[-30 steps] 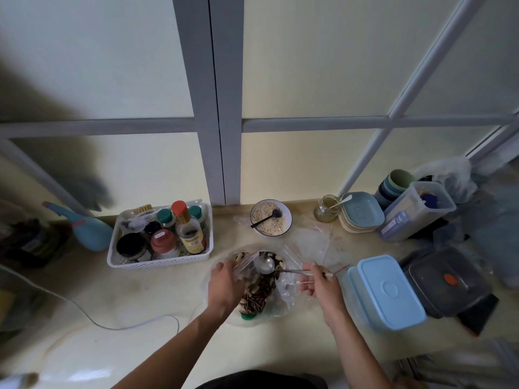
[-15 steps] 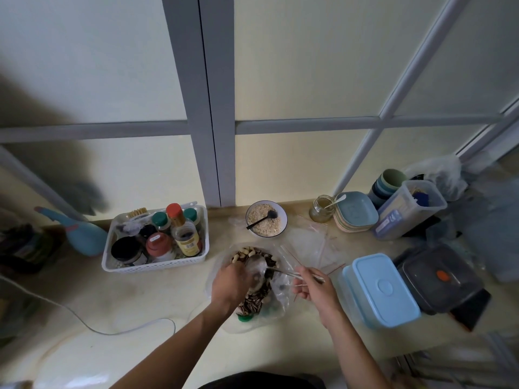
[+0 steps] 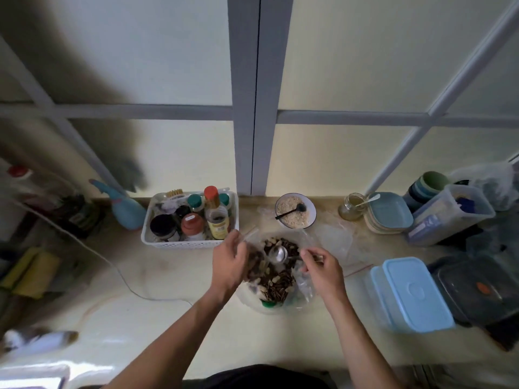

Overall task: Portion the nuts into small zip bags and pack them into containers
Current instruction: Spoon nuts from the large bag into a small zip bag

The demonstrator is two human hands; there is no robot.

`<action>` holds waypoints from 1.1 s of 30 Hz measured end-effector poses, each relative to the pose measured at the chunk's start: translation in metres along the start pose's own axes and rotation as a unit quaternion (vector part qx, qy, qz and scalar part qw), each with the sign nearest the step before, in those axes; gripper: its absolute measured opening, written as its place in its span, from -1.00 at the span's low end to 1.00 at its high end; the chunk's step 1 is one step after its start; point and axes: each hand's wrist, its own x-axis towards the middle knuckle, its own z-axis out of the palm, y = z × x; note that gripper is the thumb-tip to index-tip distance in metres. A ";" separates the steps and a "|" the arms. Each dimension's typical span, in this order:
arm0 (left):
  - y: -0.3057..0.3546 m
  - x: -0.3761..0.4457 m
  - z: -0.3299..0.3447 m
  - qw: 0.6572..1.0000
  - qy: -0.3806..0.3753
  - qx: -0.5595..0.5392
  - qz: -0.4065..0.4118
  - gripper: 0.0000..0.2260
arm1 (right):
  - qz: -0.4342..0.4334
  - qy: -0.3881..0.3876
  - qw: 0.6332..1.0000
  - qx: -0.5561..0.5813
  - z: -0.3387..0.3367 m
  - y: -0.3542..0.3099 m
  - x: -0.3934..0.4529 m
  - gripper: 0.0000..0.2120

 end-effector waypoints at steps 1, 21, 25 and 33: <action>-0.002 0.001 -0.010 0.999 0.014 -0.025 -0.019 -0.75 | 0.007 0.004 1.000 0.004 0.005 0.002 0.001 -0.97; -0.088 0.050 -0.102 0.960 -0.089 0.244 -0.104 -0.84 | 0.068 0.037 0.997 -0.014 0.035 0.026 0.017 -0.88; -0.087 0.049 -0.093 0.953 0.007 0.290 -0.084 -0.80 | 0.065 0.071 0.995 0.012 0.026 0.027 0.028 -0.93; -0.060 0.037 -0.057 0.943 0.081 0.306 -0.100 -0.52 | 0.131 0.001 0.989 0.071 0.017 0.034 0.043 -0.87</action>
